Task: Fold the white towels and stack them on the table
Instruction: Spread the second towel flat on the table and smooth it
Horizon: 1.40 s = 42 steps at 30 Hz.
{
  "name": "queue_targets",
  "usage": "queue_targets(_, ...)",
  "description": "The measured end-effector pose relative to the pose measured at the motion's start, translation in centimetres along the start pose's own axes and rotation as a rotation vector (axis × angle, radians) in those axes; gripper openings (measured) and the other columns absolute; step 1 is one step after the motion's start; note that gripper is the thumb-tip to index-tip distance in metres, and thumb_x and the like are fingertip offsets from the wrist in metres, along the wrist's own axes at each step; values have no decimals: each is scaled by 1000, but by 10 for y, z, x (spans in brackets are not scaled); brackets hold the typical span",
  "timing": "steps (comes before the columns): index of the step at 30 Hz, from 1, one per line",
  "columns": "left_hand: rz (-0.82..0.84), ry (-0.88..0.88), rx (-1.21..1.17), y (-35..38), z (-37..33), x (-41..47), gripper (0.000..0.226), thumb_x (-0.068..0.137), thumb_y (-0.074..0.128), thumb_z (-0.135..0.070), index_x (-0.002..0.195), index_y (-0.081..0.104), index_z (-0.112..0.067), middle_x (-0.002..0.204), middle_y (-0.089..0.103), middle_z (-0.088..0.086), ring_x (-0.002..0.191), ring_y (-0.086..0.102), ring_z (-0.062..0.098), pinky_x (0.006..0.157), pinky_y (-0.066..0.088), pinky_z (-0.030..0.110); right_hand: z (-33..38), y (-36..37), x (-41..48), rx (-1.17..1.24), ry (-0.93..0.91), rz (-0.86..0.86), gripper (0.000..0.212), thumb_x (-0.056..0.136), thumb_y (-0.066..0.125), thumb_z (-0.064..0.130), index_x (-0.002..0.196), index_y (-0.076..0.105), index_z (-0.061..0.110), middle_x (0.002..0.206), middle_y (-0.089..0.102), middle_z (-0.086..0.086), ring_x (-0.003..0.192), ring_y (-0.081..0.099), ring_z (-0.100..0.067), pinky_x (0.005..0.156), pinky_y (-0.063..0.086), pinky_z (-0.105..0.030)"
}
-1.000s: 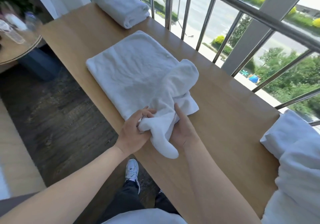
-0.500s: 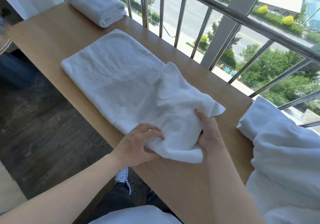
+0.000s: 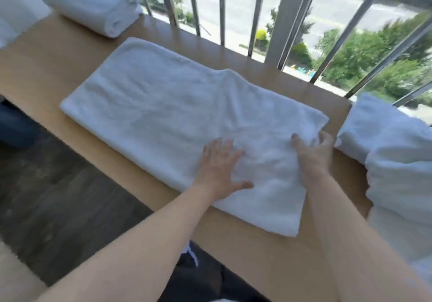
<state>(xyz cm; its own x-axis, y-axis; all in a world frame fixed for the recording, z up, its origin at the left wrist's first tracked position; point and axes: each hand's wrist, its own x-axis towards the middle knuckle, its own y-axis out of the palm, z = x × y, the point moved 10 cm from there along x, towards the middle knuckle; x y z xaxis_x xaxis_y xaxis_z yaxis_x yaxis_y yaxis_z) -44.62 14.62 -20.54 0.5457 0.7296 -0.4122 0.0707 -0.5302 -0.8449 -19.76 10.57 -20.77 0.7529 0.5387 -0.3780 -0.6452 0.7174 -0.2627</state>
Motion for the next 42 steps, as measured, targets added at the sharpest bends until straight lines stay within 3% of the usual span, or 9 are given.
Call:
queue_targets(10, 81, 129, 187, 28, -39, 25, 108, 77, 47, -85, 156, -14, -41, 163, -26, -14, 149, -29, 27, 112, -17, 68, 32, 1, 4, -179, -242, 71, 47, 89, 56, 12, 123, 49, 44, 116, 52, 30, 106, 55, -1, 92, 43, -23)
queue_targets(15, 100, 211, 263, 42, -47, 22, 111, 72, 43, -90, 151, -21, -47, 155, -38, -17, 144, -38, 26, 106, -21, 72, 15, -14, 27, -25, 22, -1, 51, 90, 66, 20, 135, 42, 26, 131, 47, 1, 103, 56, -15, 82, 45, -24)
queue_targets(19, 89, 228, 243, 34, -48, 21, 108, 74, 45, -87, 152, -19, -47, 159, -33, -17, 144, -37, 23, 108, -23, 68, 52, 5, 42, -304, -153, 105, 22, 94, 55, 15, 106, 61, 32, 98, 59, -2, 72, 55, -16, 67, 48, -32)
queue_targets(25, -149, 196, 164, -7, -33, 33, 83, 87, 49, -73, 156, 15, -45, 168, 1, -9, 154, -13, 22, 121, -13, 51, 34, -7, 35, -563, -164, 49, 48, 98, 47, 11, 144, 46, 21, 143, 38, -20, 128, 43, -34, 95, 34, -26)
queue_targets(28, -185, -38, 166, -13, -1, 48, 85, 81, 20, -85, 149, -19, -52, 158, -39, -8, 143, -42, 26, 113, -28, 52, 35, -1, 26, -723, -223, 56, 59, 100, 52, 27, 155, 30, 26, 164, 10, -15, 148, 19, -33, 116, 25, -41)
queue_targets(32, -106, -25, 211, 8, -2, 58, 84, 82, 4, -85, 145, -35, -46, 153, -46, -14, 141, -44, 23, 111, -30, 56, 30, 8, 9, -1035, -282, 31, 62, 103, 43, 39, 159, 17, 27, 166, -16, -11, 153, -5, -32, 123, 2, -47)
queue_targets(35, -88, 96, 147, 3, -8, 59, 76, 89, 9, -75, 153, -19, -45, 160, -31, -16, 149, -30, 21, 117, -24, 45, 35, 45, -22, -1060, -524, 118, 61, 104, 38, 38, 159, 12, 31, 167, -14, -2, 154, -12, -27, 123, -10, -47)
queue_targets(39, -246, 221, 100, -39, -2, 58, 65, 101, 20, -58, 150, 44, -24, 164, 24, 0, 152, 24, 28, 122, 12, 41, -1, 74, -37, -1194, -537, 303, 60, 105, 17, 51, 157, -10, 41, 165, -21, 7, 151, -23, -21, 121, -15, -47)
queue_targets(42, -246, 93, 67, -52, 44, 69, 66, 99, 16, -56, 158, 23, -28, 167, 6, -8, 155, 1, 18, 125, 0, 41, -10, 59, -31, -1231, -527, 265, 61, 103, 12, 56, 154, -17, 43, 164, -22, 9, 150, -26, -16, 122, -14, -44)
